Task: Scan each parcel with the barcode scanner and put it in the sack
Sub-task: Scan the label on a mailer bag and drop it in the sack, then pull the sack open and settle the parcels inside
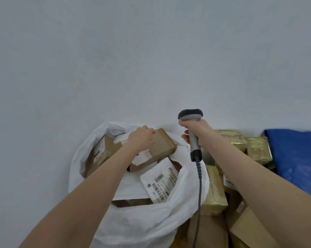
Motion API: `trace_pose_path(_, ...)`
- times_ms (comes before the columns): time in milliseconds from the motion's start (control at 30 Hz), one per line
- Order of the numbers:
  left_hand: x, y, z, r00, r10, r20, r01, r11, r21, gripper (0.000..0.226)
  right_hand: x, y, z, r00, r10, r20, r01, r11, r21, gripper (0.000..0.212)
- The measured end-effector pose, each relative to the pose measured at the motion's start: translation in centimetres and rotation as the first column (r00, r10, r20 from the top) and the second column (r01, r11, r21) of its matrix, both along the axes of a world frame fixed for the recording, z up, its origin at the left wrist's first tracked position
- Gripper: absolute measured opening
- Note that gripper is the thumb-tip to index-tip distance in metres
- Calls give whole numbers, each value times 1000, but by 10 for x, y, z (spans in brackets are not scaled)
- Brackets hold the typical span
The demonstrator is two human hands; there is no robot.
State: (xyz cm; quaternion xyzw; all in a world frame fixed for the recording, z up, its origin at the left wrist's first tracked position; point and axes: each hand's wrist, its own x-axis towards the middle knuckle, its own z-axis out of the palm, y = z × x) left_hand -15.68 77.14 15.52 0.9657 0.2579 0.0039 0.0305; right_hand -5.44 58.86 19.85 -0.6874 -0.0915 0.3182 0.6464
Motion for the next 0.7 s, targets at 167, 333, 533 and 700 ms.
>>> trace_pose_path(167, 36, 18, -9, 997, -29, -68, 25, 998, -56, 59, 28, 31, -16, 999, -8, -36, 5, 997, -81, 23)
trace_pose_path(333, 28, 37, -45, 933, -27, -360, -25, 990, -139, 103, 57, 64, -46, 999, 46, -10, -47, 984, -174, 32)
trace_pose_path(533, -1, 67, -73, 926, -17, -376, -52, 984, -173, 99, 60, 99, -85, 978, 177, 112, -143, 955, -261, 48)
trace_pose_path(700, 2, 69, -68, 937, -47, -347, -30, 977, -212, 97, 63, 113, -109, 963, 209, 170, -121, 899, -421, 43)
